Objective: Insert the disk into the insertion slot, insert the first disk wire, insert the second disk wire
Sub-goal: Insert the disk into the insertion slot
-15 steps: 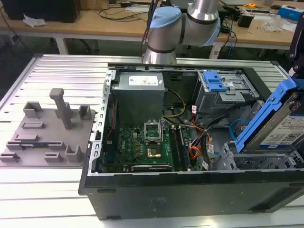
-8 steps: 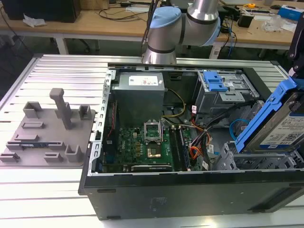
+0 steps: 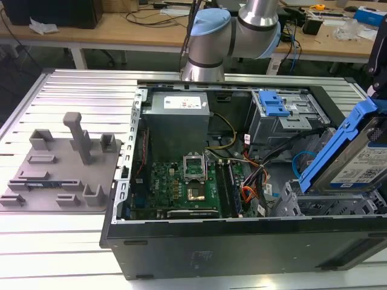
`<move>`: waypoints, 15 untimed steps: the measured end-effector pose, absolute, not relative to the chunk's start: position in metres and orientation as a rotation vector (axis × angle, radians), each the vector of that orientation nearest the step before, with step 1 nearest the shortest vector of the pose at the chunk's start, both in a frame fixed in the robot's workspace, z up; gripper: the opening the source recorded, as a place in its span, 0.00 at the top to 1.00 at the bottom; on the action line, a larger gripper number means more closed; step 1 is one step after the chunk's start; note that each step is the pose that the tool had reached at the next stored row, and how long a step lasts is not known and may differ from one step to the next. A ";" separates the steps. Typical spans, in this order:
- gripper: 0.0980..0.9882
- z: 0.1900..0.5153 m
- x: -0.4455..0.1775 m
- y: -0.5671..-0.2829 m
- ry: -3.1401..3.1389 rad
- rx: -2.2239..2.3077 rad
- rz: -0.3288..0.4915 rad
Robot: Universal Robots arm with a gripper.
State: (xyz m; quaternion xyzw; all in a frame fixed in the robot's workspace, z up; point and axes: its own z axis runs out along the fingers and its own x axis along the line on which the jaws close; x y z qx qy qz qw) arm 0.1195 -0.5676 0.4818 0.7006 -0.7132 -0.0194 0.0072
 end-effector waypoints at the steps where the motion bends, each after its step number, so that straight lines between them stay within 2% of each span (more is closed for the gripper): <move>1: 0.70 0.482 0.119 -0.568 -2.236 2.197 -0.070; 8: 0.70 0.482 0.119 -0.568 -2.240 2.200 -0.069; 15: 0.70 0.481 0.107 -0.568 -2.262 2.225 -0.018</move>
